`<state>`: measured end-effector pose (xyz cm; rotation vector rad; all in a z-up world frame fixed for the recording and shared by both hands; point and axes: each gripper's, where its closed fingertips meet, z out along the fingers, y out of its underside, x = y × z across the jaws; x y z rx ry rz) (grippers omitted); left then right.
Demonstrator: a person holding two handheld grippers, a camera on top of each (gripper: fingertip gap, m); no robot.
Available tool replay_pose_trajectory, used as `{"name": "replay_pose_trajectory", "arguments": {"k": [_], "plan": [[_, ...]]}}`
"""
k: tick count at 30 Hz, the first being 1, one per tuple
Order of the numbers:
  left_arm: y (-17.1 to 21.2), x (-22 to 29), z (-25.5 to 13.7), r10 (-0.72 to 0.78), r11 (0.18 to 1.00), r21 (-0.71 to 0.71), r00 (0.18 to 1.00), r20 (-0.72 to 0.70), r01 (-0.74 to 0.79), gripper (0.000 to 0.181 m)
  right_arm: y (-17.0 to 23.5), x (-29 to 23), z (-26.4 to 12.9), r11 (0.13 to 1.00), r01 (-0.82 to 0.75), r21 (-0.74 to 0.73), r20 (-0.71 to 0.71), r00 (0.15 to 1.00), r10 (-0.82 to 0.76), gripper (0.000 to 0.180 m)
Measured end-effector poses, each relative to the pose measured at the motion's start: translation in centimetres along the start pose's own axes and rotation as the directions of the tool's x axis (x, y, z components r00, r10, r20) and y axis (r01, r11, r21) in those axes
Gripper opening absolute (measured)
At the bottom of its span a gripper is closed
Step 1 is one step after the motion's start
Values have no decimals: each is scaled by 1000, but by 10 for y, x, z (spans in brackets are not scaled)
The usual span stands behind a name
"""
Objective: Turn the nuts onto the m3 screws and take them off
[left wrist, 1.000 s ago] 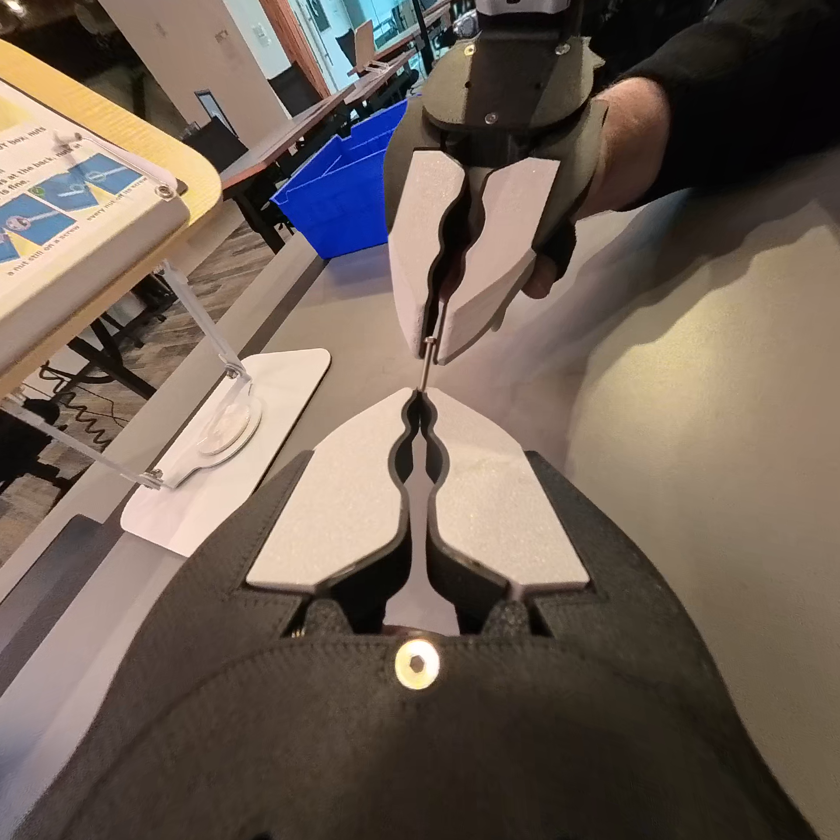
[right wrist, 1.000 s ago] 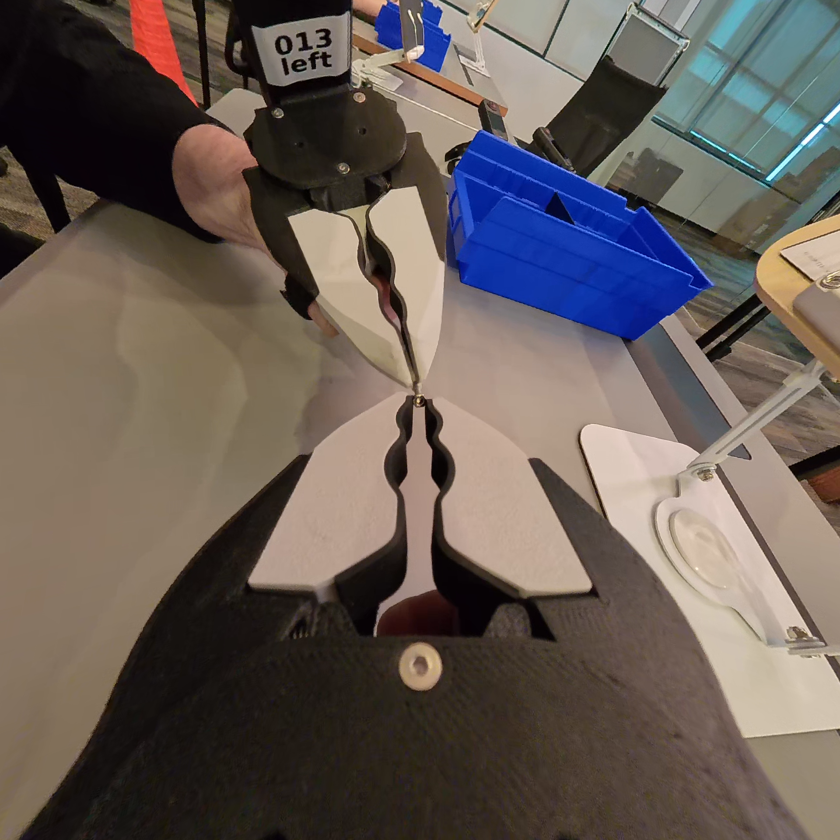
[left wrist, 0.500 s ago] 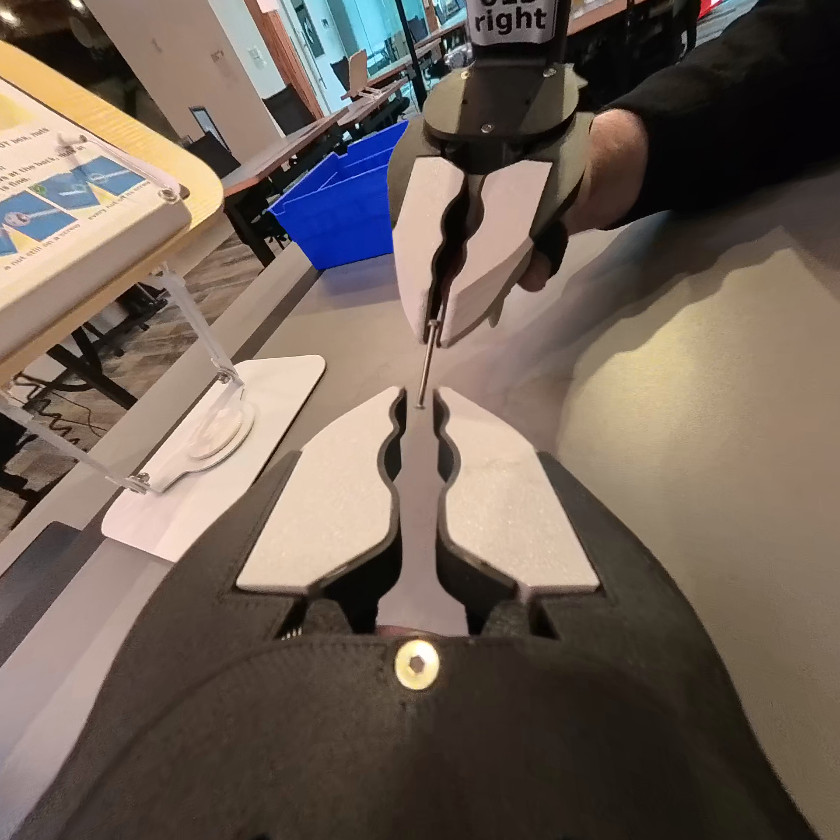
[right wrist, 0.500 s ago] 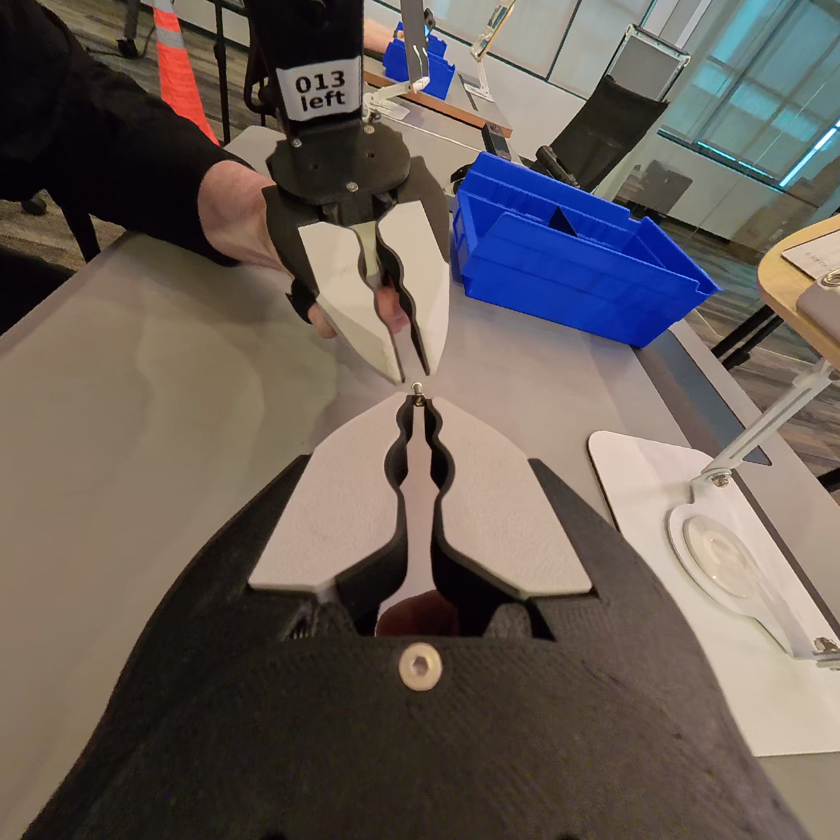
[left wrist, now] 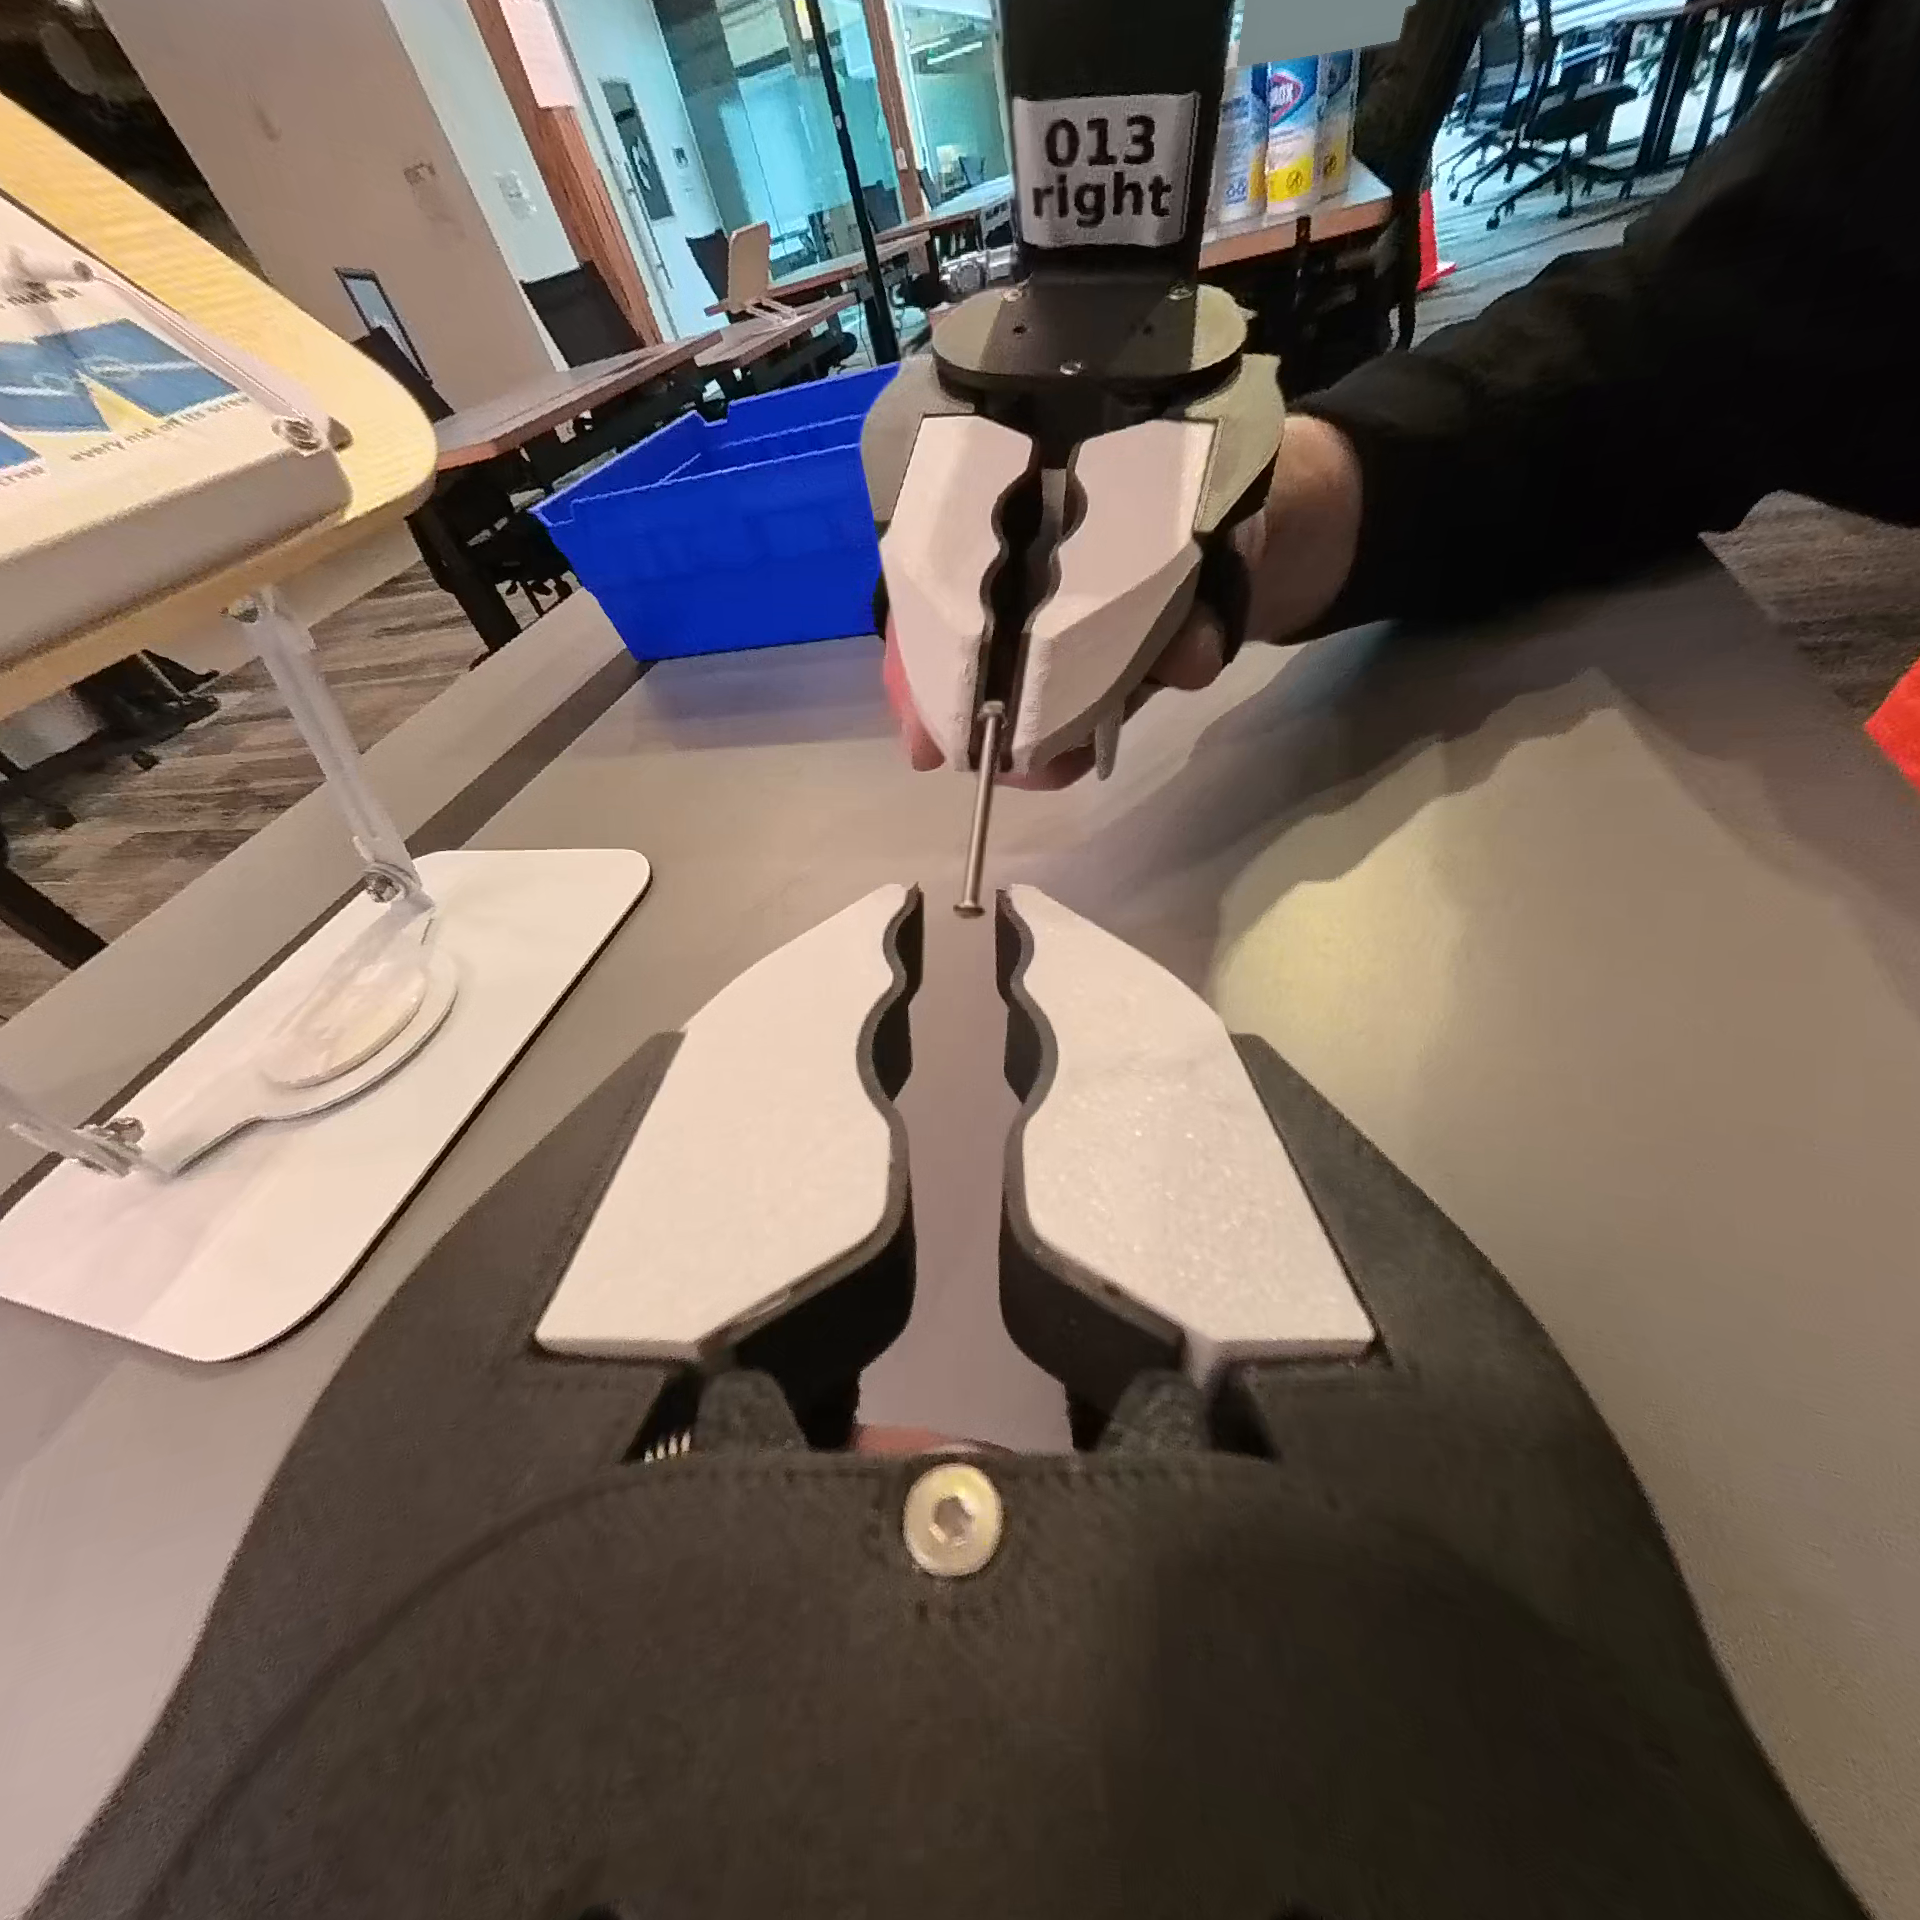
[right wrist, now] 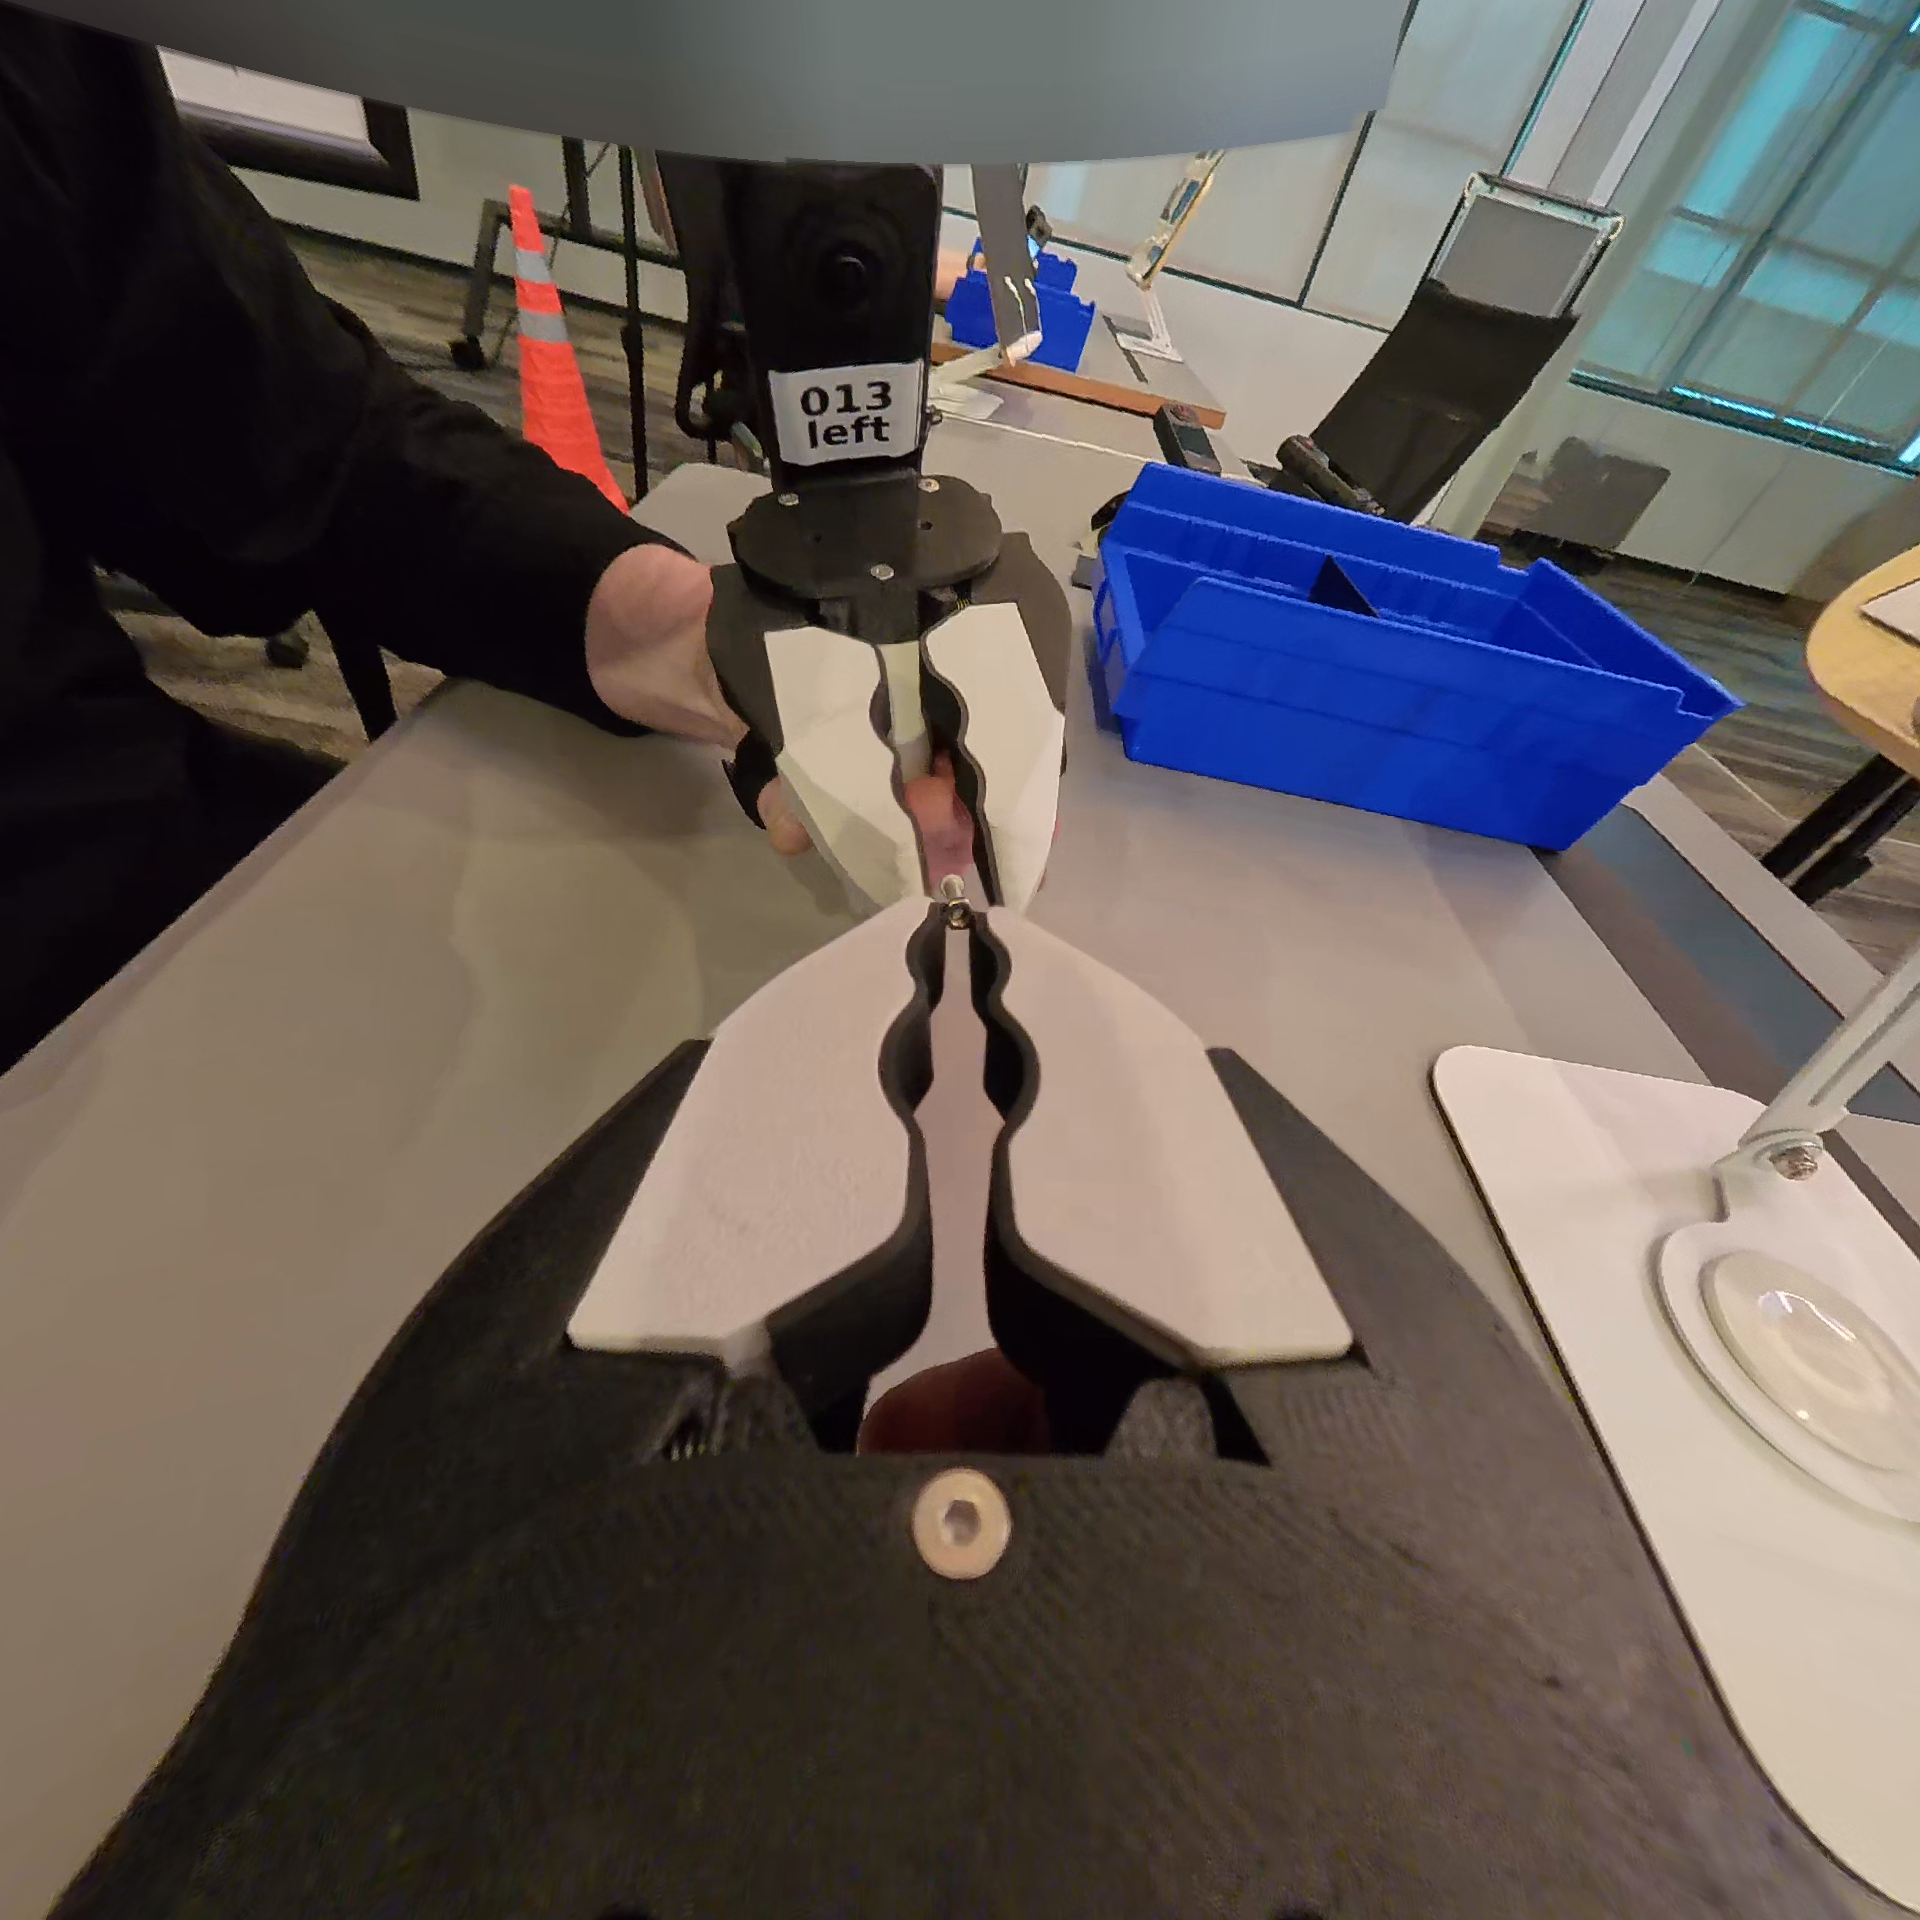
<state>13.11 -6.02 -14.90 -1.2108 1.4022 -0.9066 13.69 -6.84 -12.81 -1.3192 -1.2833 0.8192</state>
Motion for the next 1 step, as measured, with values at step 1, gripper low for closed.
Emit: {"name": "replay_pose_trajectory", "arguments": {"k": [1], "plan": [[-1, 0, 0, -8, 1000, 8, 1000, -6, 8, 10, -1, 0, 0, 1000, -5, 5, 3, 1000, 5, 4]]}}
